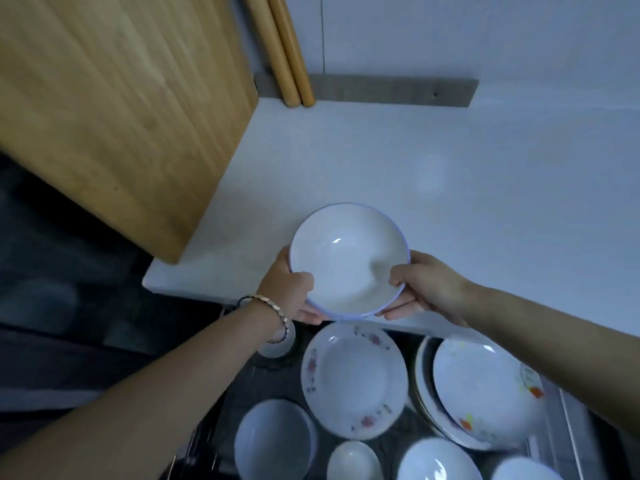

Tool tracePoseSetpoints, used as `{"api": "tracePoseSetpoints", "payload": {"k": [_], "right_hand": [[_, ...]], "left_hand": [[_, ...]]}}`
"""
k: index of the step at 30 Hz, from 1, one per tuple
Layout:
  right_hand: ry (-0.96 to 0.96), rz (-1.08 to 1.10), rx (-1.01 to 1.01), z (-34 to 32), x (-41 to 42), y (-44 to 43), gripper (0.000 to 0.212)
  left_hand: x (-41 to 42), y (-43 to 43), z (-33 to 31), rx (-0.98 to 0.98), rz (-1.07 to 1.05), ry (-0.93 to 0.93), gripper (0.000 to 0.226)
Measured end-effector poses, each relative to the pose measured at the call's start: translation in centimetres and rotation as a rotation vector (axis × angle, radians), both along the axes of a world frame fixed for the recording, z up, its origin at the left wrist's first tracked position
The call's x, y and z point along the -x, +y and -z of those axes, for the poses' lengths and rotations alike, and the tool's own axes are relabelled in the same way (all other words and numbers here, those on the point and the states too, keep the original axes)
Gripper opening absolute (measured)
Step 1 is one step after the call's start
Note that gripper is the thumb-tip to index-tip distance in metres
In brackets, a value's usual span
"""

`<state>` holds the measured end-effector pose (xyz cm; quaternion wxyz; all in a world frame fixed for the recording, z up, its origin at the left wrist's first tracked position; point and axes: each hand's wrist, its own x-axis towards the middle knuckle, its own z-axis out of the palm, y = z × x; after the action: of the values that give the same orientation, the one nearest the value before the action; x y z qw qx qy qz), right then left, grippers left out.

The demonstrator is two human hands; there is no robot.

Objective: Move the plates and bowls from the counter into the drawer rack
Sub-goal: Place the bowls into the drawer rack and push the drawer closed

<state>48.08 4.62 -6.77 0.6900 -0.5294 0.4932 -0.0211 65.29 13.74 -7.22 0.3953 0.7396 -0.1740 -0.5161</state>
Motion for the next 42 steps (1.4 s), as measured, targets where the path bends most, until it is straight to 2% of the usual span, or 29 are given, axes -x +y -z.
{"api": "tracePoseSetpoints", "payload": {"k": [3,6,9,12,15,19,25,33,36,39,42], "right_hand": [[0.051,-0.080,-0.004,-0.3,5.5,3.8,0.027],[0.198,-0.100,0.012,0.5,9.7,6.9,0.016],[0.372,-0.134,0.132,3.4,12.9,9.2,0.025],[0.518,-0.297,0.264,7.1,15.8,11.7,0.036],[0.556,-0.312,0.248,10.9,18.4,14.0,0.041],[0.641,-0.261,0.170,15.8,21.2,15.9,0.040],[0.688,-0.226,0.150,19.3,22.3,16.7,0.038],[0.708,-0.244,0.119,20.2,21.6,16.8,0.041],[0.781,-0.270,0.136,19.7,21.6,17.1,0.038],[0.887,-0.250,0.203,18.4,20.9,17.2,0.041],[0.894,-0.238,0.249,17.2,19.9,17.5,0.044]], "left_hand": [[5.5,4.4,0.5,0.027,-0.041,0.048,0.048],[9.9,8.5,2.7,-0.037,-0.038,0.075,0.057],[13.4,11.4,5.8,-0.095,0.120,0.047,0.062],[16.1,12.9,9.0,-0.184,0.243,0.033,0.063],[18.6,13.3,11.9,-0.259,0.349,0.016,0.069],[21.3,13.2,15.0,-0.386,0.460,-0.024,0.064],[23.0,13.0,18.3,-0.554,0.540,-0.052,0.059],[23.0,12.9,19.2,-0.608,0.611,-0.210,0.040],[22.9,13.1,18.9,-0.639,0.640,-0.225,0.043],[22.1,13.8,17.8,-0.639,0.591,-0.276,0.044],[20.3,15.2,16.1,-0.610,0.502,-0.385,0.036]]}}
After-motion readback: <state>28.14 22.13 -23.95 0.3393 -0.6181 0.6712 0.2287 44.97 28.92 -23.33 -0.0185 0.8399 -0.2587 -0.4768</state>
